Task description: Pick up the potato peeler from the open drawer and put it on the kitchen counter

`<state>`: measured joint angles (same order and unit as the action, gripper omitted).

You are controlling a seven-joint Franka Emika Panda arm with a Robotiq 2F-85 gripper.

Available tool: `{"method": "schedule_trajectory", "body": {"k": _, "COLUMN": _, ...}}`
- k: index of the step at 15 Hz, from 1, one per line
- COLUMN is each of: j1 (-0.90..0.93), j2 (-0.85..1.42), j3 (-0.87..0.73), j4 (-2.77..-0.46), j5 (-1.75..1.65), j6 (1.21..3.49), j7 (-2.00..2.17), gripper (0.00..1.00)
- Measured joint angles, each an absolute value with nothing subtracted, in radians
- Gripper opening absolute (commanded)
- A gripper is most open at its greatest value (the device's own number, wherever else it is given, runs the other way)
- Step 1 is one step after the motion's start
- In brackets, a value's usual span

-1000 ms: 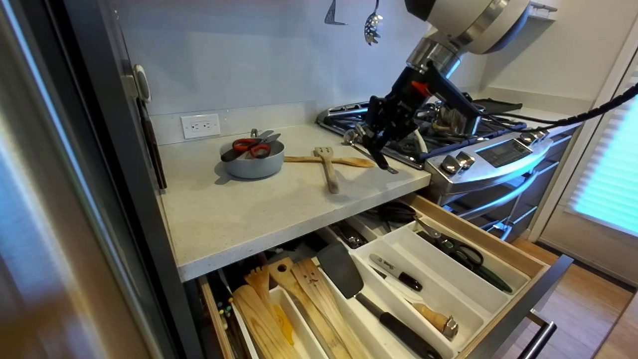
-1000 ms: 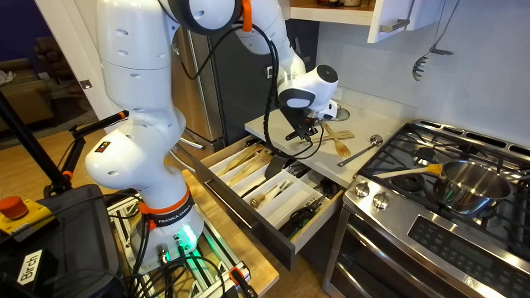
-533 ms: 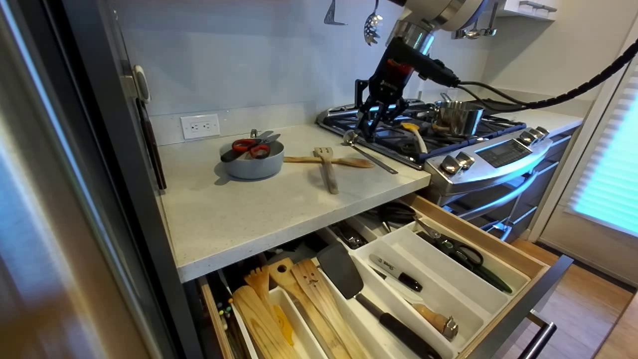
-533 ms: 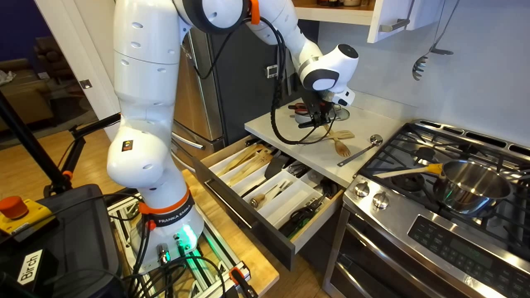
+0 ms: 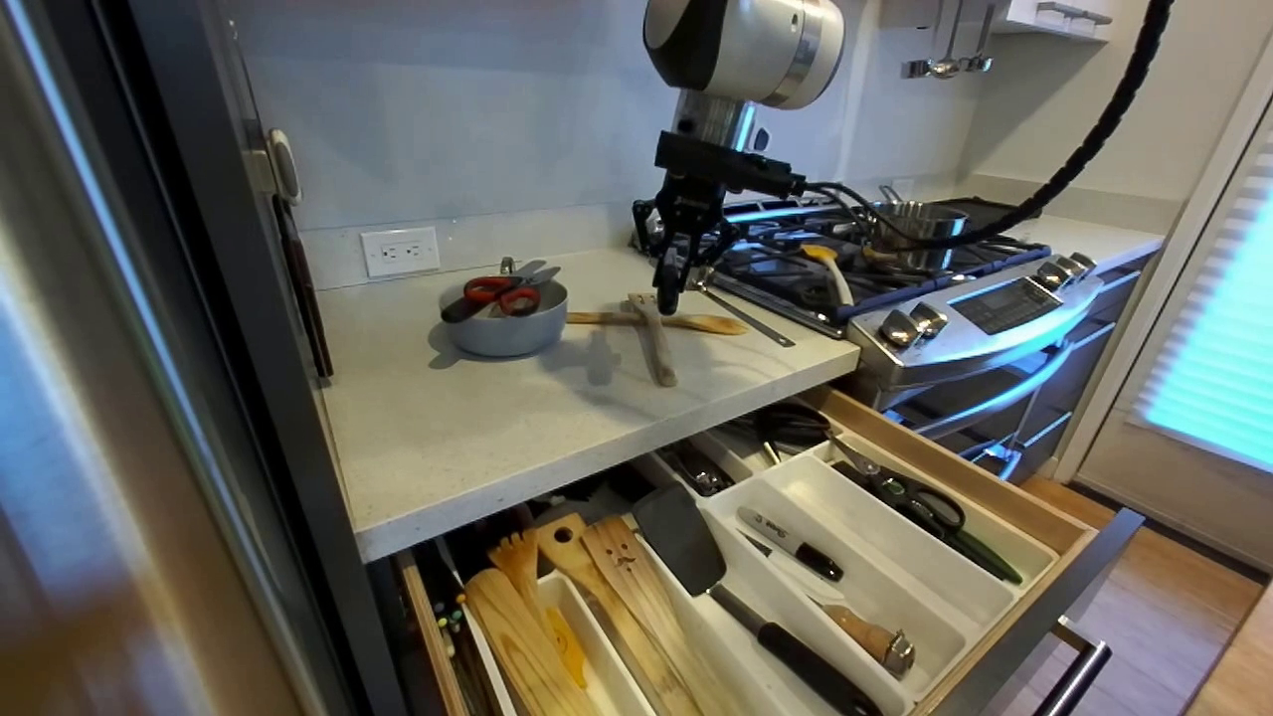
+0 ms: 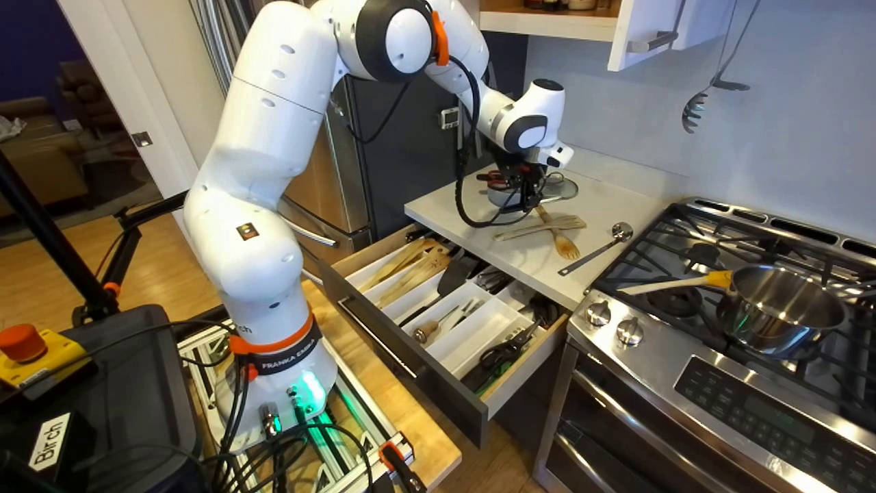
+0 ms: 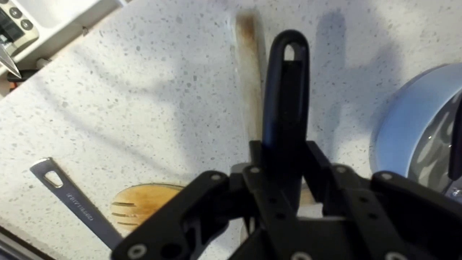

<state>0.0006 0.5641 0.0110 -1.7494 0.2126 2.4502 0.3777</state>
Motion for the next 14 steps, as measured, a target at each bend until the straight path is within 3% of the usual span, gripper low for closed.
{"method": "schedule_trajectory", "body": {"k": 14, "j1": 0.034, "j2": 0.81, "j3": -0.037, "j4": -1.452, "j5": 0.172, "j6": 2.45, "j7": 0.326, "gripper": 0.08}}
